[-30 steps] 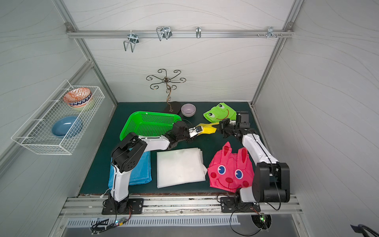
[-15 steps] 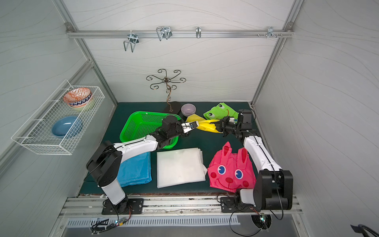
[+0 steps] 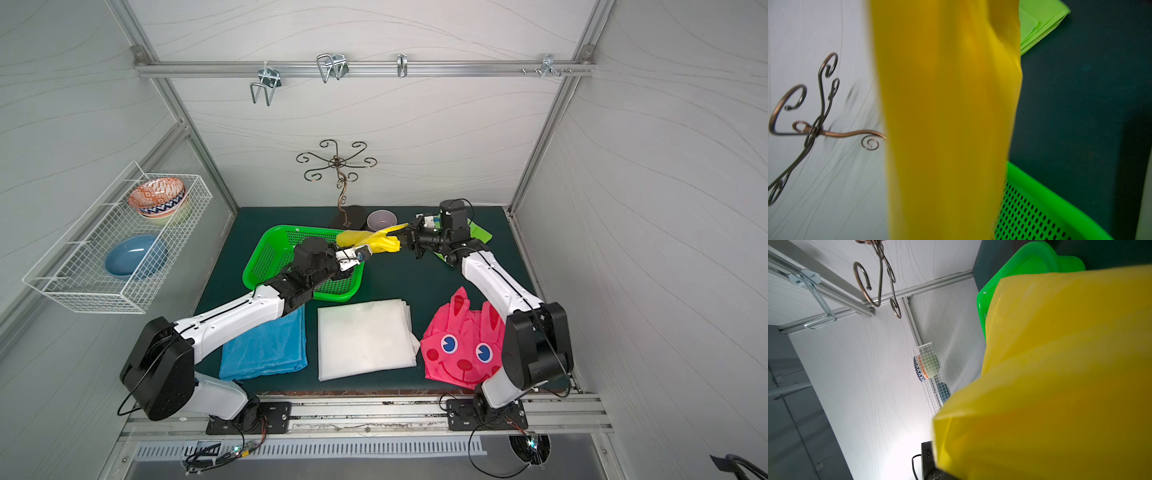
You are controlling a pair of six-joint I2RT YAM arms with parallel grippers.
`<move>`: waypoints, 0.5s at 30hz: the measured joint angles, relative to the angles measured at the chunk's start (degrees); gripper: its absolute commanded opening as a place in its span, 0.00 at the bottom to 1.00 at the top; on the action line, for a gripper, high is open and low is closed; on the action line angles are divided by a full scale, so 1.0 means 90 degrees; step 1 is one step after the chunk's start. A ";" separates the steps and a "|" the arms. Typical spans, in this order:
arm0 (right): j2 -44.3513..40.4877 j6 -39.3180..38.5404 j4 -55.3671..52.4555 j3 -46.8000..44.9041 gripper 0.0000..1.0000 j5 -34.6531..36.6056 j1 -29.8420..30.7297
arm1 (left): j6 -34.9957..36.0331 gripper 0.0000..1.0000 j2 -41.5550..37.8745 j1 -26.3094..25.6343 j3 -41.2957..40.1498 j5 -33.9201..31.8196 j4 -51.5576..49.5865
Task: Put the folded raincoat in the basket
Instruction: Pick up the raincoat from the center of the board, then place the raincoat in the basket.
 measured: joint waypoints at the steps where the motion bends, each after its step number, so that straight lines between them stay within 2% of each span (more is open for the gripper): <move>1: 0.0175 -0.0007 0.0124 0.0134 0.00 0.0066 0.0141 | -0.0015 0.00 -0.0066 0.0107 -0.0119 -0.0104 0.0024; 10: 0.1870 0.0039 0.1309 0.1200 0.00 0.0231 0.0998 | -0.0102 0.00 -0.0423 0.1100 -0.0906 -0.0622 0.0503; 15: 0.2584 0.0024 0.1564 0.1654 0.00 0.0238 0.1302 | -0.0100 0.00 -0.0425 0.1809 -0.1406 -0.0444 0.1166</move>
